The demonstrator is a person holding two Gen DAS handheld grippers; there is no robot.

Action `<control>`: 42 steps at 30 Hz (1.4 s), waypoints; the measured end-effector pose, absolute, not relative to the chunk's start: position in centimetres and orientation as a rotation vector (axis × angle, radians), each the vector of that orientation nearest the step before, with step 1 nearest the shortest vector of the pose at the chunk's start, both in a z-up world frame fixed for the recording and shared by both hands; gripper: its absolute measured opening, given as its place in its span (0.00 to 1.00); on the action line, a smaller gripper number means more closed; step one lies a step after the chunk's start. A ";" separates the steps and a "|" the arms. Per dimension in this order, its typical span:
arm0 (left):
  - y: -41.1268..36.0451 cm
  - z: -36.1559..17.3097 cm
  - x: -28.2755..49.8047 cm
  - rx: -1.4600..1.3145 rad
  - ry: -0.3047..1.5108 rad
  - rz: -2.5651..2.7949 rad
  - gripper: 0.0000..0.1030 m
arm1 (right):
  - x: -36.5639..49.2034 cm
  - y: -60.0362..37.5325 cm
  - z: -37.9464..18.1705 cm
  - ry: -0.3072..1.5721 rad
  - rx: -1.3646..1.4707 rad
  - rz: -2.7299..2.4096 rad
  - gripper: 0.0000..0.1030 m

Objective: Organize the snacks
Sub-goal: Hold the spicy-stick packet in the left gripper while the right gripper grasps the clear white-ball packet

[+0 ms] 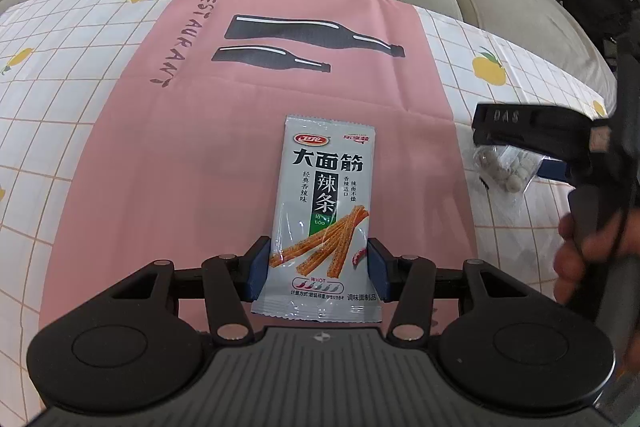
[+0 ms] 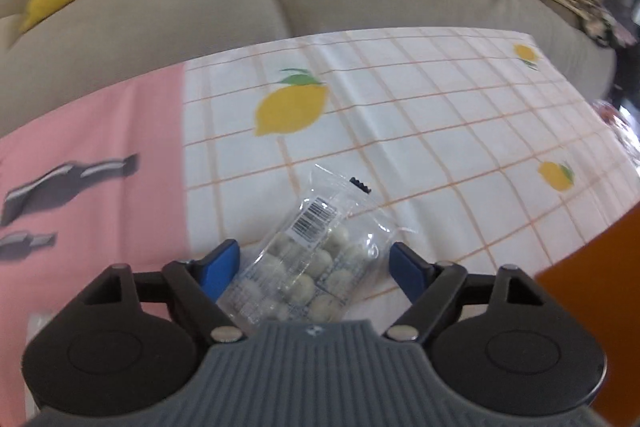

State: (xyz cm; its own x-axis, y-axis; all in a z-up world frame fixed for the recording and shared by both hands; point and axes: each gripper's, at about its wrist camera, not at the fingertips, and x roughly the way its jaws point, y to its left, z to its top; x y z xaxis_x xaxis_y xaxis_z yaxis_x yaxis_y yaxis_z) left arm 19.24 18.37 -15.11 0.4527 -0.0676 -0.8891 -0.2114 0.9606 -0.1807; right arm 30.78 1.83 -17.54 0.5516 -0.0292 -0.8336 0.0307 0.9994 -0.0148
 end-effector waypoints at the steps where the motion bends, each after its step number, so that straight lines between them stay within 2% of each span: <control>1: 18.3 -15.1 19.1 -0.282 1.105 0.089 0.56 | 30.4 1.8 -17.5 0.988 -0.011 -0.005 0.73; 13: 17.6 -14.7 15.6 -0.361 1.182 0.059 0.56 | 19.8 -0.1 -16.6 1.067 -0.241 0.400 0.67; 22: 15.1 -14.5 11.8 -0.356 1.276 0.060 0.57 | 12.5 -1.6 -16.3 1.051 -0.358 0.616 0.66; 29: 14.1 -14.5 10.5 -0.288 1.174 0.010 0.72 | 10.8 -3.2 -16.4 1.012 -0.271 0.557 0.68; 33: 13.8 -14.4 10.6 -0.243 1.116 0.016 0.79 | 10.8 -4.3 -16.3 1.004 -0.108 0.440 0.77; 38: 13.2 -14.9 11.5 -0.303 1.118 0.070 0.82 | 11.0 -4.9 -16.5 1.032 0.030 0.254 0.81; 42: 12.2 -15.1 11.7 -0.233 1.115 0.107 0.84 | 9.8 -3.5 -16.7 1.017 -0.026 0.197 0.81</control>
State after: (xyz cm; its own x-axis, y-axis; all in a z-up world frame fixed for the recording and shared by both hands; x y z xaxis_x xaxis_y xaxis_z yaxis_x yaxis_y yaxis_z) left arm 11.66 12.18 -15.09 0.4383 -0.0307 -0.8983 -0.2017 0.9706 -0.1316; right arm 9.82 -3.53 -16.69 0.5100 0.1513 -0.8467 -0.1756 0.9820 0.0696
